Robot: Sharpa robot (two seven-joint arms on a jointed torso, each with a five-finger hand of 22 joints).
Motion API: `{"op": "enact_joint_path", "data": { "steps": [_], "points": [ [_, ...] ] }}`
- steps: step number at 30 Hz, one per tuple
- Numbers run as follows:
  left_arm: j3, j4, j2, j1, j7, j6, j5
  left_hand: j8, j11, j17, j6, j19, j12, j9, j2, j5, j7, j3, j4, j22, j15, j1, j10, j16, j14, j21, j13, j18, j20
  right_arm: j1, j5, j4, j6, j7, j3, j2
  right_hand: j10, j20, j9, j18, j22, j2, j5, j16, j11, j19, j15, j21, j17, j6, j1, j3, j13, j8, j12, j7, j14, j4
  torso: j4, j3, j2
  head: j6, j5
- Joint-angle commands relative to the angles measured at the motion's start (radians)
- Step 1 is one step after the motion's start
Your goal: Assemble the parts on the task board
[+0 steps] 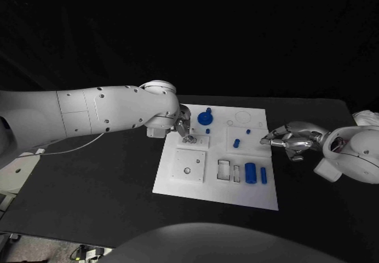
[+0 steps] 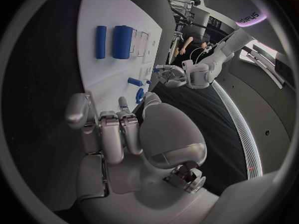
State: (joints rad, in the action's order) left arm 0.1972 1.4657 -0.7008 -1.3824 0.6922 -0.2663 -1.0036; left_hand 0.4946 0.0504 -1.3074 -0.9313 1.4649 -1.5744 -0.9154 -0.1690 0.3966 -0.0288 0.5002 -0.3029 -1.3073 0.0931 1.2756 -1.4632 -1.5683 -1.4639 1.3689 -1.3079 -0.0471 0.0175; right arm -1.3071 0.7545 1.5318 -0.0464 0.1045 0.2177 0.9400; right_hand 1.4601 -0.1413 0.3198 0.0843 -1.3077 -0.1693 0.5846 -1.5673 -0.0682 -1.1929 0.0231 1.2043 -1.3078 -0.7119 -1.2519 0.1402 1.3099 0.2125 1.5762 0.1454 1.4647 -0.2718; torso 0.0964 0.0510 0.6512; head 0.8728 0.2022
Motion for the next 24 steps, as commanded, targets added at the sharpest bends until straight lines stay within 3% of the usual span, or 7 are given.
{"op": "enact_joint_path", "data": {
  "steps": [1,8,15,24],
  "points": [
    [-0.001,-0.012,0.010,-0.002,0.057,-0.043,0.017,-0.007,0.003,-0.263,-0.018,-0.001,0.004,0.001,-0.005,-0.009,0.013,0.029,0.021,-0.168,0.004,-0.005,-0.108,-0.003,-0.107,-0.006,-0.263,-0.004,-0.001,0.001,0.002,0.003,-0.020,0.000,0.000,0.000,0.111,0.000,-0.001,0.018,-0.126,0.002,0.004,-0.003,-0.002,0.008,0.005,-0.006,-0.263,-0.006,-0.010,-0.008,0.261,-0.002,-0.005,0.004,0.106,0.000,-0.0007,0.0011,0.000,0.000,-0.008],
    [-0.002,-0.037,0.029,-0.003,0.054,-0.057,0.037,-0.010,0.001,-0.263,-0.015,-0.003,0.004,0.003,-0.005,-0.019,0.011,0.034,0.021,-0.168,0.003,-0.012,-0.108,-0.003,-0.107,-0.008,-0.263,-0.005,-0.001,0.001,0.002,-0.001,-0.021,-0.001,0.000,-0.004,0.111,0.000,-0.001,0.018,-0.126,0.003,0.006,-0.003,-0.002,0.008,0.005,-0.006,-0.263,-0.006,-0.012,-0.009,0.261,-0.002,-0.005,0.004,0.106,0.002,-0.0031,0.0028,-0.001,0.000,-0.008],
    [-0.002,-0.065,0.056,-0.003,0.048,-0.062,0.062,-0.015,-0.002,-0.263,-0.014,-0.003,0.004,0.005,-0.002,-0.042,0.008,0.035,0.018,-0.168,0.000,-0.031,-0.108,-0.003,-0.107,-0.010,-0.263,-0.005,0.001,0.003,0.002,-0.005,-0.021,-0.004,0.000,-0.010,0.111,0.000,-0.002,0.019,-0.125,0.004,0.007,-0.003,-0.002,0.010,0.005,-0.009,-0.263,-0.005,-0.015,-0.011,0.261,-0.002,-0.005,0.004,0.106,0.003,-0.0030,0.0005,-0.002,0.000,-0.006],
    [-0.002,-0.120,0.095,-0.002,0.059,-0.083,0.103,-0.015,-0.002,-0.263,-0.015,-0.002,0.004,0.005,-0.001,-0.045,0.008,0.036,0.018,-0.169,0.000,-0.034,-0.108,-0.003,-0.107,-0.008,-0.263,-0.004,0.002,0.005,0.002,-0.008,-0.019,-0.008,0.000,-0.012,0.111,0.000,-0.002,0.019,-0.125,0.004,0.008,-0.003,-0.002,0.011,0.004,-0.010,-0.263,-0.005,-0.016,-0.012,0.261,-0.003,-0.005,0.004,0.106,0.004,-0.0009,0.0006,-0.002,0.000,0.002]
  ]
}}
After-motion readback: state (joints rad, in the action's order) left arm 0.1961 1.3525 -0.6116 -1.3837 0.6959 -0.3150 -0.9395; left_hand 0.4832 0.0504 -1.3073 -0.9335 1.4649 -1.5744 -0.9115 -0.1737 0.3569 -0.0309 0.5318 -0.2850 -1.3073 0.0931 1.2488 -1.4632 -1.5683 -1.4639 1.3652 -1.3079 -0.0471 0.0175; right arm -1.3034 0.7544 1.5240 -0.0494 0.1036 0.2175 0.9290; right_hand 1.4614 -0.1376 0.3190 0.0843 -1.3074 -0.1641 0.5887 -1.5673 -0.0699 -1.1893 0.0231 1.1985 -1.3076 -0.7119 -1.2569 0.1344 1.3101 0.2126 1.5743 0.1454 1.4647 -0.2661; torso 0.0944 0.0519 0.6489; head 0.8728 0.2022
